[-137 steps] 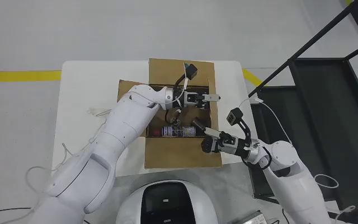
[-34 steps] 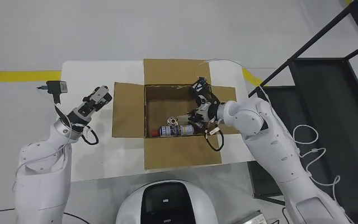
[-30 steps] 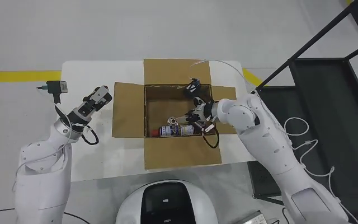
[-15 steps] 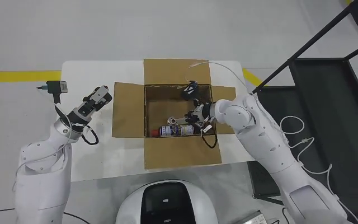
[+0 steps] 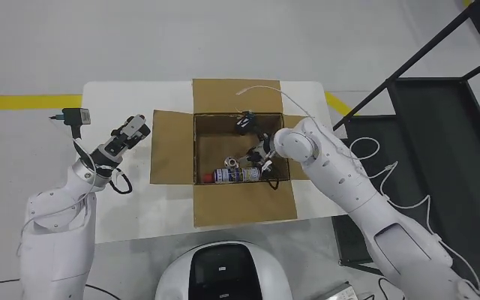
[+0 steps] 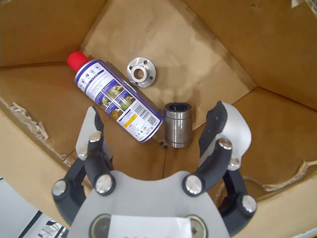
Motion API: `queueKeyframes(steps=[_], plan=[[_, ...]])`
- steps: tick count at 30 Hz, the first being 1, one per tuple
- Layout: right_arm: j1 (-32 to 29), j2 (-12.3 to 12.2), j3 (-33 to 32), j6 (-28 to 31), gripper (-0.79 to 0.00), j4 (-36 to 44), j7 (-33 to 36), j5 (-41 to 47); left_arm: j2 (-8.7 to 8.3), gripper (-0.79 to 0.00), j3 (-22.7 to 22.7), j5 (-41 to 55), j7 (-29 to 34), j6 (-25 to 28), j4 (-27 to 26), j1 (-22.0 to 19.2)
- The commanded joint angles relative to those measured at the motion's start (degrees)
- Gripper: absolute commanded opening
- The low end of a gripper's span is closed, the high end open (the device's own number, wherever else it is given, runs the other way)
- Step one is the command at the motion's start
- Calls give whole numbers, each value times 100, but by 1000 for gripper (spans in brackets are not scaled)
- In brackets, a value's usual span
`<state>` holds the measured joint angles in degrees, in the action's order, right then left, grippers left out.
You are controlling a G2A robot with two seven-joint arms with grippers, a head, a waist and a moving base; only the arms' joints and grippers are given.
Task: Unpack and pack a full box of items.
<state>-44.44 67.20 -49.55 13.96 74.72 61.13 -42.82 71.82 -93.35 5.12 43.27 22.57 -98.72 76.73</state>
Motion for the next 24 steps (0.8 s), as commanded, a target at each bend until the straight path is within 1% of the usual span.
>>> queueKeyframes(steps=[1,2,4,6,7,8,10,12,13,16,23,24], plan=[[122,39,82,9,-225,-227,25,-7,0,0,0,0,0,0,0,0],[175,56,127,18,-262,-321,65,-32,0,0,0,0,0,0,0,0],[271,86,206,38,-228,-488,125,-98,0,0,0,0,0,0,0,0],[344,113,262,33,-219,-629,155,-129,0,0,0,0,0,0,0,0],[381,124,288,29,-182,-682,189,-158,0,0,0,0,0,0,0,0],[412,135,316,31,-185,-723,228,-181,0,0,0,0,0,0,0,0],[460,156,345,11,-256,-804,288,-169,0,0,0,0,0,0,0,0],[511,177,417,7,-222,-885,438,-226,0,0,0,0,0,0,0,0],[529,191,444,0,-185,-934,481,-218,0,0,0,0,0,0,0,0],[600,235,540,-8,-145,-1068,560,-256,0,0,0,0,0,0,0,0],[676,342,708,-85,-126,-1363,487,-256,0,0,0,0,0,0,0,0],[687,357,730,-98,-114,-1409,481,-258,0,0,0,0,0,0,0,0]])
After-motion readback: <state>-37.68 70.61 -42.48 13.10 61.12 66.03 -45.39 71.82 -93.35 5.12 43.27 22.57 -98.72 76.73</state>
